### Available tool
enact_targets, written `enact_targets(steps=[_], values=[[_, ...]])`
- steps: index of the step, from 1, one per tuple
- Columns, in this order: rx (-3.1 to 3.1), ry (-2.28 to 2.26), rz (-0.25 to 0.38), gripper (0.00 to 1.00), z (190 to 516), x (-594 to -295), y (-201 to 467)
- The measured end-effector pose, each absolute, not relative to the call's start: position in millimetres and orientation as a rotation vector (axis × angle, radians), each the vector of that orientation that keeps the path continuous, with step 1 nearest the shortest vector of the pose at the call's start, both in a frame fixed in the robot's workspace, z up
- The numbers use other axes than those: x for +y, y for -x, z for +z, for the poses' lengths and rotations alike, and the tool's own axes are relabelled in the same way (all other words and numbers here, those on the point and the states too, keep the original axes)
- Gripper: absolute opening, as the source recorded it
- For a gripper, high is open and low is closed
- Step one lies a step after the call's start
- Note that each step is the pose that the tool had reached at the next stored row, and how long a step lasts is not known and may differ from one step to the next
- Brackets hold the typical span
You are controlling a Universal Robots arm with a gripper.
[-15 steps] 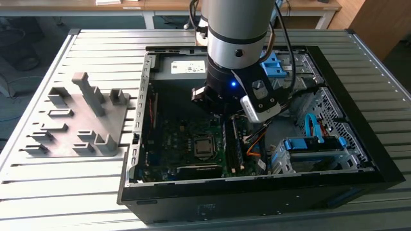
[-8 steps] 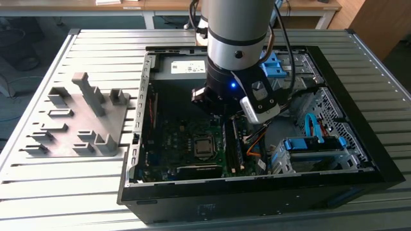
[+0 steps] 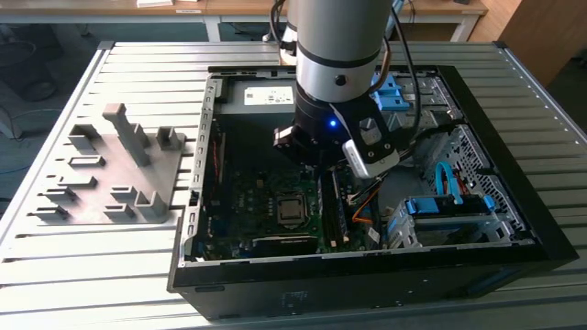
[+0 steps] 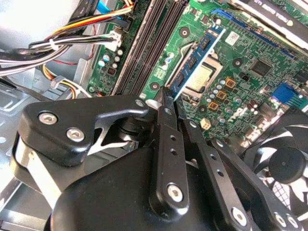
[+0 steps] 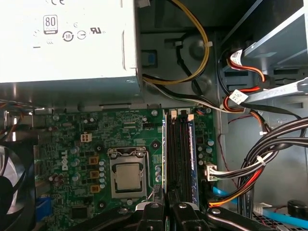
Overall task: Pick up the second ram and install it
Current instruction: 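Insert the second ram into the second slot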
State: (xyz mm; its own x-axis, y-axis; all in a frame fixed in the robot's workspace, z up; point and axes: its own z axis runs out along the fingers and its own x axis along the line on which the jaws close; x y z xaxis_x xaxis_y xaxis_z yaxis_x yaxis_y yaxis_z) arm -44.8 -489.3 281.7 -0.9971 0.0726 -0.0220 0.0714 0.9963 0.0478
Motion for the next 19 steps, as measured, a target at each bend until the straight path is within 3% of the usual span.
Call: enact_targets(steps=[19], values=[[3.115, -0.112, 0.074, 0.14, 274.7, -489.3, 44.8]])
